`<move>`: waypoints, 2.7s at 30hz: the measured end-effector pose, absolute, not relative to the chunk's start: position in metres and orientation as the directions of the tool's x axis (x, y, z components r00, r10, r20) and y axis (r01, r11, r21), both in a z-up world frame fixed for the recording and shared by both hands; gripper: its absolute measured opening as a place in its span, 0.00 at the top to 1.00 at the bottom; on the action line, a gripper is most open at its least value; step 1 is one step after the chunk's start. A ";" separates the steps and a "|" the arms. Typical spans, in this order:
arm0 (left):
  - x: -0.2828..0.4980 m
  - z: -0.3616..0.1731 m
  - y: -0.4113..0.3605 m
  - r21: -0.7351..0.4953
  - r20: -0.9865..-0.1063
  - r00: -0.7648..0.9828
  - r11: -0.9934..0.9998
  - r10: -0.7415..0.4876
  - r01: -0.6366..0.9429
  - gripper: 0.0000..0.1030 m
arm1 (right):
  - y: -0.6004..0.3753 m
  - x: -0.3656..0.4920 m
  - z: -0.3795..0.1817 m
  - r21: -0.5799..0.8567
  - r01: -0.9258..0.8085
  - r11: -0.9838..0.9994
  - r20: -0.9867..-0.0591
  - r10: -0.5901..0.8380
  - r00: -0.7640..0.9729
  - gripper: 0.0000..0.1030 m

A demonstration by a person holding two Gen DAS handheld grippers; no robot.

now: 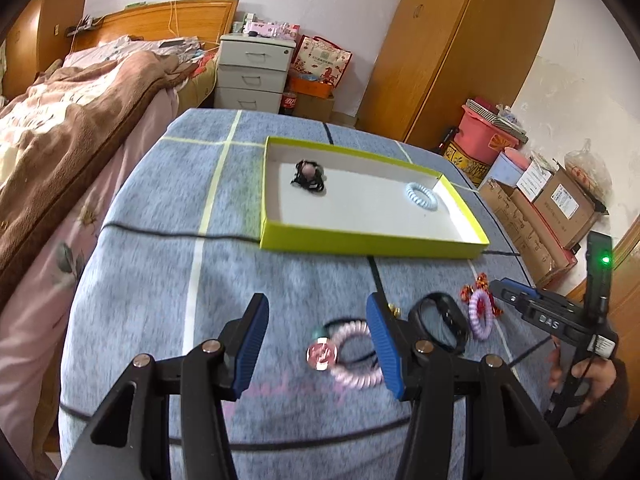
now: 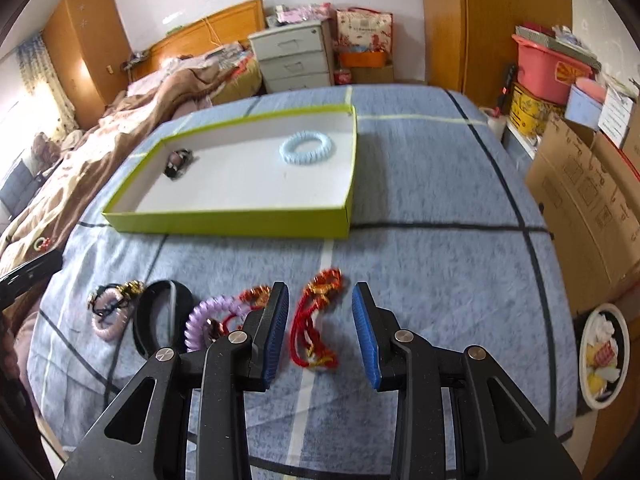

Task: Organize jewelry
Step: 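Grasp the red knotted cord with the right tool while the left tool withdraws from the tray, then grasp the black cord with H charm with the left tool while the right tool holds the red cord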

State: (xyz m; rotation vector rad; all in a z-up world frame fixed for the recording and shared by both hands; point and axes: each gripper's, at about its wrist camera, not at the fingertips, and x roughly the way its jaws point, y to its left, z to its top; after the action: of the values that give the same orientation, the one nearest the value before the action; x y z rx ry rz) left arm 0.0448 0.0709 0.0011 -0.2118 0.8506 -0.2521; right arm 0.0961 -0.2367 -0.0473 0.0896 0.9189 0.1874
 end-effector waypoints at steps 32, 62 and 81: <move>0.038 -0.027 0.071 -0.284 -0.760 0.563 0.945 -0.324 0.160 0.49 | -0.250 0.090 -0.047 0.137 -0.060 0.989 -0.768 0.144 0.624 0.90; 0.053 -0.037 0.053 -0.294 -0.778 0.536 0.944 -0.328 0.150 0.79 | -0.245 0.077 -0.032 0.206 -0.108 0.972 -0.720 0.226 0.656 0.90; 0.047 -0.008 0.054 -0.348 -0.699 0.597 0.917 -0.393 0.196 0.79 | -0.239 0.070 -0.017 0.203 -0.141 0.969 -0.693 0.244 0.678 0.90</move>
State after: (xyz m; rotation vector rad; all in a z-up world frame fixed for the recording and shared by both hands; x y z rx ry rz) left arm 0.0474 0.0538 -0.0078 -0.2462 0.8671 -0.3461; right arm 0.0702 -0.2391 -0.0171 0.1373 0.7970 0.2166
